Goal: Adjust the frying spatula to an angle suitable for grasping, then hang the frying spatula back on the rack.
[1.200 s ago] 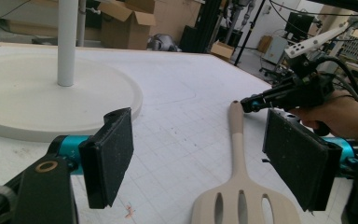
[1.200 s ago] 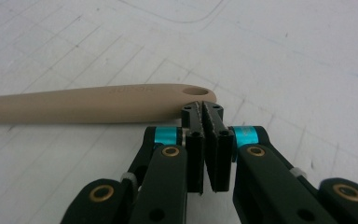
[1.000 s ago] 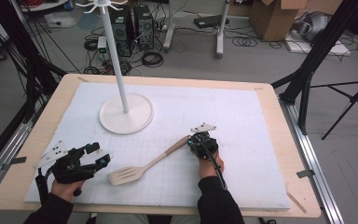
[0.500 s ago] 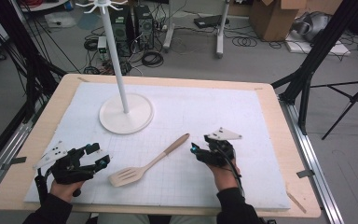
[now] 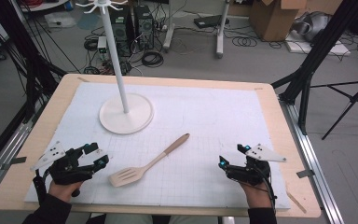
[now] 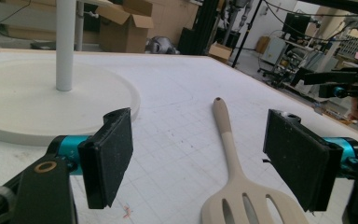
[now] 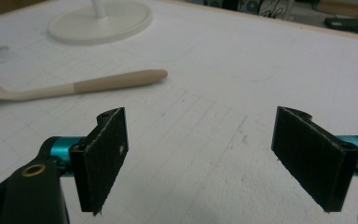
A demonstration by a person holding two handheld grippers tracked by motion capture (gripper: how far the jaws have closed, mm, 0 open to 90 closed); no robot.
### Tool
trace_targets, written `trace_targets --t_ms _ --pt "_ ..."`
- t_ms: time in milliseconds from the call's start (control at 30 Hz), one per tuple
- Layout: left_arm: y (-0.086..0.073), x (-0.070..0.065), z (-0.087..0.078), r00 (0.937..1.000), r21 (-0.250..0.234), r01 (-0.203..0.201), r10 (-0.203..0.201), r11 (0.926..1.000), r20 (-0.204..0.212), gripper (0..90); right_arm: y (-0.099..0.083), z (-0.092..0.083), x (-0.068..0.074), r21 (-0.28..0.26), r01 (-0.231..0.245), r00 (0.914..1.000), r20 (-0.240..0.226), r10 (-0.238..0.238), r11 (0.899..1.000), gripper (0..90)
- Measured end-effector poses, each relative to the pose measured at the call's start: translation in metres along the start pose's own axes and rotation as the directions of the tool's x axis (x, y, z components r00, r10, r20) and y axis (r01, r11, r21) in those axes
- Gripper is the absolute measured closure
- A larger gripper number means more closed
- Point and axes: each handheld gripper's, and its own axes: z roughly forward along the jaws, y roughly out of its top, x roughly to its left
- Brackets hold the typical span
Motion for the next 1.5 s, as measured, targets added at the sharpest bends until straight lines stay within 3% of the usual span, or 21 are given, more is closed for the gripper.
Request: trace_targets --t_ms 300,867,1000,1200,1267,1433,1467,1500 --pt "0.000 -0.002 0.002 0.9999 0.008 -0.009 0.009 0.9999 0.011 24.3 0.001 -0.001 0.002 -0.004 0.046 0.9987 0.020 -0.046 0.999 16.9" --pt "0.008 -0.008 0.013 0.9985 0.003 -0.023 0.023 0.9997 0.050 17.0 -0.005 -0.008 0.004 0.020 0.044 0.9978 0.049 -0.045 0.999 17.0" --pt "0.016 -0.017 0.014 0.9963 0.004 -0.052 0.052 0.9986 0.069 17.0 -0.004 -0.007 0.006 0.021 0.059 0.9973 0.042 -0.060 0.998 17.3" --pt "0.034 -0.025 0.029 0.9907 0.068 -0.076 0.068 0.9948 0.118 21.2 -0.005 -0.004 0.004 0.033 0.052 0.9982 0.028 -0.053 0.998 17.5" --pt "0.042 -0.028 0.039 0.9871 0.112 -0.079 0.062 0.9905 0.148 21.9 -0.005 -0.003 0.003 0.032 0.049 0.9984 0.026 -0.050 0.998 17.5" --pt "0.052 -0.036 0.072 0.9725 0.233 -0.122 0.069 0.9649 0.222 28.1 -0.004 0.001 0.005 0.044 0.060 0.9981 0.013 -0.060 0.997 17.5" --pt "0.050 -0.037 0.078 0.9711 0.259 -0.127 0.067 0.9575 0.229 29.5 -0.004 0.002 0.006 0.045 0.065 0.9978 0.011 -0.066 0.997 17.5" --pt "0.048 -0.037 0.086 0.9681 0.293 -0.146 0.075 0.9449 0.239 31.5 -0.004 0.002 0.006 0.048 0.068 0.9976 0.010 -0.069 0.996 17.5"
